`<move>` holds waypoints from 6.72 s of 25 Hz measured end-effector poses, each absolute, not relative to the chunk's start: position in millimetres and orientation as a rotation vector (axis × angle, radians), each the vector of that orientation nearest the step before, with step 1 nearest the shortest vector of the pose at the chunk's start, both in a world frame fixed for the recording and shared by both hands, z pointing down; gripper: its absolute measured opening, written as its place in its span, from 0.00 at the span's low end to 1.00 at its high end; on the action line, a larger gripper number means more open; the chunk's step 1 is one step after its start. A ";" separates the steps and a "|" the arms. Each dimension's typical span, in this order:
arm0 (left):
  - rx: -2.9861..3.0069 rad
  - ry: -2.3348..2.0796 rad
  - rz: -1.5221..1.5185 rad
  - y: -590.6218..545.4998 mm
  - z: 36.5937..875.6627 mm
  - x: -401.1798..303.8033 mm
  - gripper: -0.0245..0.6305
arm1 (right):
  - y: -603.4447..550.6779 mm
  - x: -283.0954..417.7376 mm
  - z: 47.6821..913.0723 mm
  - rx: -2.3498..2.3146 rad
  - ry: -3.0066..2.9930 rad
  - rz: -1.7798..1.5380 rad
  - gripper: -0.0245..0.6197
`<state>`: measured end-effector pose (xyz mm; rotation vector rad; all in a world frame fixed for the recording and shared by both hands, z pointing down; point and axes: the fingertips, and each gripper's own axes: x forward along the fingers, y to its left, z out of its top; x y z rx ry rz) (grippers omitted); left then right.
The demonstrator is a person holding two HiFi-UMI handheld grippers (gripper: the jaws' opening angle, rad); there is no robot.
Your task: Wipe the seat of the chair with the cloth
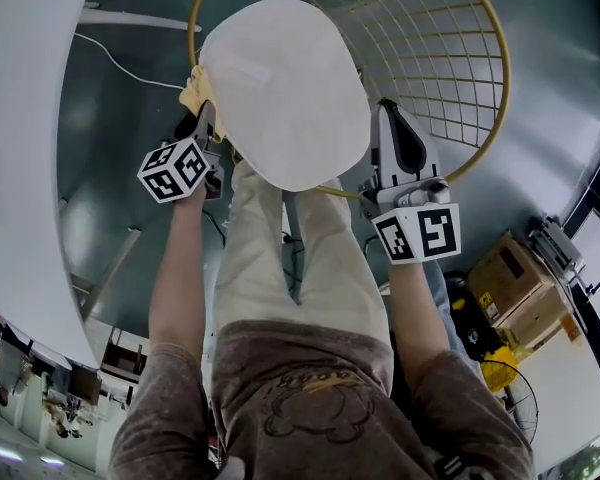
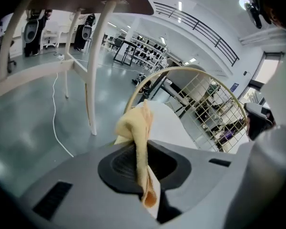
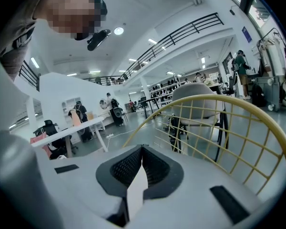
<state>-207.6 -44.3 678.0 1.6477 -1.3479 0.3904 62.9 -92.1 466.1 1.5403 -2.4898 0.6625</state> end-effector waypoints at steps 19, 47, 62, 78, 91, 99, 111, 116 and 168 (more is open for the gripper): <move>1.650 -1.192 0.415 -88.1 698.9 -103.2 0.11 | -78.5 82.7 471.6 1.542 -2.459 0.670 0.08; 1.860 -0.709 0.444 -92.2 695.7 79.1 0.11 | -68.0 110.2 467.5 1.574 -2.415 0.686 0.08; 1.871 -0.641 0.296 -63.1 646.5 16.1 0.11 | -57.0 99.1 470.0 1.525 -2.430 0.719 0.08; 1.762 -0.987 0.396 7.1 626.1 -182.3 0.11 | -65.4 73.2 482.9 1.501 -2.450 0.708 0.08; 1.670 -0.890 0.490 45.4 680.5 -144.5 0.11 | -60.4 78.6 488.3 1.510 -2.432 0.710 0.08; 1.617 -0.783 0.491 50.1 686.6 -94.5 0.11 | -58.2 91.7 482.0 1.527 -2.419 0.717 0.08; 1.603 -0.606 0.388 40.6 695.0 -6.7 0.11 | -57.9 102.5 485.6 1.536 -2.406 0.703 0.08; 1.621 -0.533 0.389 28.8 687.4 39.4 0.11 | -57.2 110.1 479.5 1.547 -2.398 0.703 0.08; 2.018 -1.067 0.269 -44.3 446.7 -73.9 0.11 | -60.0 66.6 374.9 1.451 -2.519 0.696 0.08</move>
